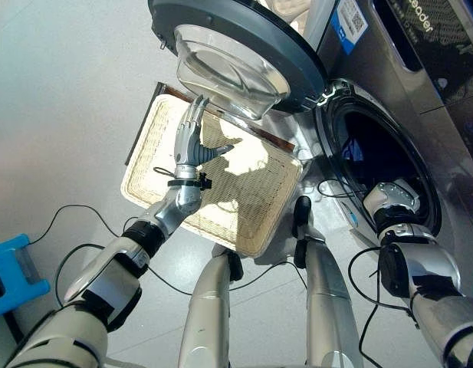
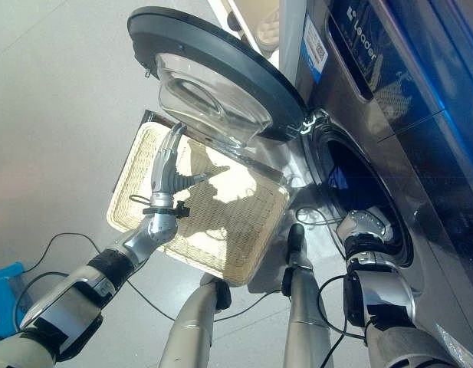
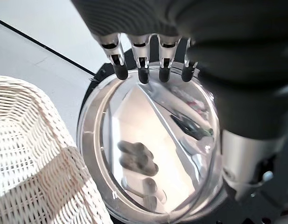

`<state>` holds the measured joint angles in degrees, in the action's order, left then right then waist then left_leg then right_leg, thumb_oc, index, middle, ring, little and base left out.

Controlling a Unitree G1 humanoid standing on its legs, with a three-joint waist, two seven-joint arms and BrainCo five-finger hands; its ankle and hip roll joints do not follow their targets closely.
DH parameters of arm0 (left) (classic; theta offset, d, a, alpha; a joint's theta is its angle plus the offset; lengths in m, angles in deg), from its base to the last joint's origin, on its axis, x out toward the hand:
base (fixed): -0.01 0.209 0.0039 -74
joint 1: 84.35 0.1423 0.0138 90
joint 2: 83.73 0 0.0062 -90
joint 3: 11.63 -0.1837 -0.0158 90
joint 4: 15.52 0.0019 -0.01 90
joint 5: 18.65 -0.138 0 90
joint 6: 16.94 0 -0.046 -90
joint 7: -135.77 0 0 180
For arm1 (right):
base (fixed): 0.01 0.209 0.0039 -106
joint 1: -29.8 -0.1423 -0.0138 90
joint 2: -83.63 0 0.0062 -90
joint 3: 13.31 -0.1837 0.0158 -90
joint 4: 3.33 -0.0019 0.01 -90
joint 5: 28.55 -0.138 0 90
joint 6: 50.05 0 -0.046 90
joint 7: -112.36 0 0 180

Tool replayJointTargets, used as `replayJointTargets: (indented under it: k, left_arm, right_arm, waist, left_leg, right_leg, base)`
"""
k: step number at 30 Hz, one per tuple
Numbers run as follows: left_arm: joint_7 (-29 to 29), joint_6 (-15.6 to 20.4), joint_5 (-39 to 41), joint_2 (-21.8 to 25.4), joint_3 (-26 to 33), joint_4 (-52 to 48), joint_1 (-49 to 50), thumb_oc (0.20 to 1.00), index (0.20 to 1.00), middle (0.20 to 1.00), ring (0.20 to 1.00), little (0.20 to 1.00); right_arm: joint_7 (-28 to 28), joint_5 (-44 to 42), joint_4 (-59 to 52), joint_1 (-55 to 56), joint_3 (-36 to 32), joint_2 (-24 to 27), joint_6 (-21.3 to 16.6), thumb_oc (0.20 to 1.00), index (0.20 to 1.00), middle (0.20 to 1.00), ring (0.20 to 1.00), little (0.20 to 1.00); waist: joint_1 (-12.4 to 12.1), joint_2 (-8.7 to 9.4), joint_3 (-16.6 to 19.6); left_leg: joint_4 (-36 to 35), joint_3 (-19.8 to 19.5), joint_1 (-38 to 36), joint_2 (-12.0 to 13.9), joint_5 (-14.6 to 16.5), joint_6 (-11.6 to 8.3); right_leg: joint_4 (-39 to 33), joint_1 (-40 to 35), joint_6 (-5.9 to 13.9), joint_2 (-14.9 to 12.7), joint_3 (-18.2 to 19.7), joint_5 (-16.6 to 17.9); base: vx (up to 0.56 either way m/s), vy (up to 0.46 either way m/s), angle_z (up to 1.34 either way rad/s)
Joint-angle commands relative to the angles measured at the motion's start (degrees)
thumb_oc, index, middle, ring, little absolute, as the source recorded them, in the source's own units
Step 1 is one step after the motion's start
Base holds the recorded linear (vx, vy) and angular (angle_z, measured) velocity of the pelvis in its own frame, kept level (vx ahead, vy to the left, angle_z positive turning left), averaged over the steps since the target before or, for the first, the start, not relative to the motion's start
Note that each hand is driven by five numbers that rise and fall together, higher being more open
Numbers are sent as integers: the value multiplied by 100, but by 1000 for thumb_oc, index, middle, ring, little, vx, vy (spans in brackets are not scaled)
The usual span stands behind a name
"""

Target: Put the clothes into the washing machine.

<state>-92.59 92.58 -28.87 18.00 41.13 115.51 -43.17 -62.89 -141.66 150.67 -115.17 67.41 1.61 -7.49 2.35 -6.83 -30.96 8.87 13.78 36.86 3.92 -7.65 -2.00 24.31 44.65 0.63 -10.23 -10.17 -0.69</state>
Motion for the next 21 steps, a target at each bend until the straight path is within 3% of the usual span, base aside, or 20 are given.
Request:
replayJointTargets:
  k: [1, 7, 8, 10, 12, 13, 15, 17, 18, 19, 21]
  left_arm:
    - [-74, 173, 89, -25, 126, -114, -261, 1000, 1000, 1000, 1000, 1000]
    - [-86, 159, 105, -68, 92, -146, -262, 1000, 1000, 1000, 1000, 1000]
    - [-68, 197, 69, -84, 106, -129, -250, 1000, 1000, 1000, 1000, 1000]
    - [-80, 216, 58, -87, 93, -114, -249, 1000, 1000, 1000, 1000, 1000]
    - [-88, 213, 36, -118, 78, -127, -217, 1000, 1000, 1000, 1000, 1000]
    - [-120, 225, 4, -157, 81, -130, -203, 1000, 1000, 1000, 1000, 1000]
    - [-138, 224, -29, -175, 88, -152, -183, 1000, 1000, 1000, 1000, 1000]
    - [-201, 269, -134, -182, 105, -155, -120, 1000, 1000, 1000, 1000, 1000]
    - [-209, 276, -145, -183, 110, -154, -112, 1000, 1000, 1000, 1000, 1000]
    - [-258, 329, -217, -209, 145, -128, -75, 1000, 1000, 1000, 1000, 1000]
    - [-324, 394, -267, -247, 168, -86, -45, 1000, 1000, 1000, 1000, 1000]
  right_arm:
    - [278, 776, 110, 59, 154, 459, 226, 1000, 1000, 1000, 1000, 1000]
    - [1375, 2373, 394, 56, 350, 514, 662, 1000, 1000, 1000, 1000, 1000]
    - [2025, 3383, 541, 84, 428, 549, 965, 1000, 1000, 1000, 1000, 1000]
    - [2333, 3853, 591, 82, 477, 570, 1121, 1000, 1000, 1000, 1000, 1000]
    - [3167, 5107, 697, 110, 649, 614, 1496, 1000, 1000, 1000, 1000, 1000]
    - [4182, 6855, 761, 92, 921, 703, 2235, 1000, 1000, 1000, 1000, 1000]
    - [4791, 7771, 743, 89, 1109, 750, 2737, 1000, 1000, 1000, 1000, 1000]
    - [5383, 8872, 762, 119, 1510, 850, 3659, 1000, 1000, 1000, 1000, 1000]
    - [5412, 8923, 763, 122, 1539, 854, 3741, 1000, 1000, 1000, 1000, 1000]
    - [5599, 9084, 795, 141, 1684, 834, 4170, 1000, 1000, 1000, 1000, 1000]
    - [5578, 9370, 905, 156, 1776, 801, 4411, 1000, 1000, 1000, 1000, 1000]
  waist:
    - [73, -172, 117]
    - [51, -191, 117]
    - [50, -187, 117]
    - [47, -186, 117]
    - [40, -190, 117]
    - [31, -195, 117]
    - [34, -205, 117]
    - [37, -213, 117]
    - [37, -214, 117]
    - [34, -222, 117]
    - [30, -243, 117]
  left_leg:
    - [797, 143, 126, -238, 794, -310]
    - [801, 159, 124, -251, 799, -287]
    - [823, 164, 138, -247, 816, -281]
    - [844, 163, 153, -248, 823, -274]
    - [873, 153, 118, -255, 875, -268]
    - [898, 166, 164, -249, 874, -248]
    - [916, 163, 200, -251, 881, -240]
    - [921, 187, 262, -230, 874, -217]
    - [920, 190, 268, -229, 873, -215]
    - [903, 205, 304, -223, 862, -213]
    - [888, 226, 328, -216, 861, -207]
  right_leg:
    - [13, -143, 609, 31, -229, 63]
    - [27, -149, 593, 32, -241, 42]
    - [41, -147, 598, 26, -254, 26]
    - [57, -134, 594, 29, -254, 23]
    - [84, -171, 606, 22, -253, -25]
    - [90, -129, 604, 18, -257, -10]
    - [104, -97, 606, 12, -261, -12]
    - [123, -29, 619, 30, -252, -12]
    - [122, -22, 621, 33, -251, -11]
    - [112, 19, 620, 60, -241, -12]
    - [113, 54, 622, 75, -227, -24]
  base:
    - [0, 0, 0]
    - [5, 2, 0]
    - [0, 0, 0]
    - [0, 0, 0]
    - [0, 0, 0]
    - [0, 0, 0]
    - [0, 0, 0]
    - [0, 0, 0]
    - [0, 0, 0]
    - [0, 0, 0]
    - [-5, 19, 0]
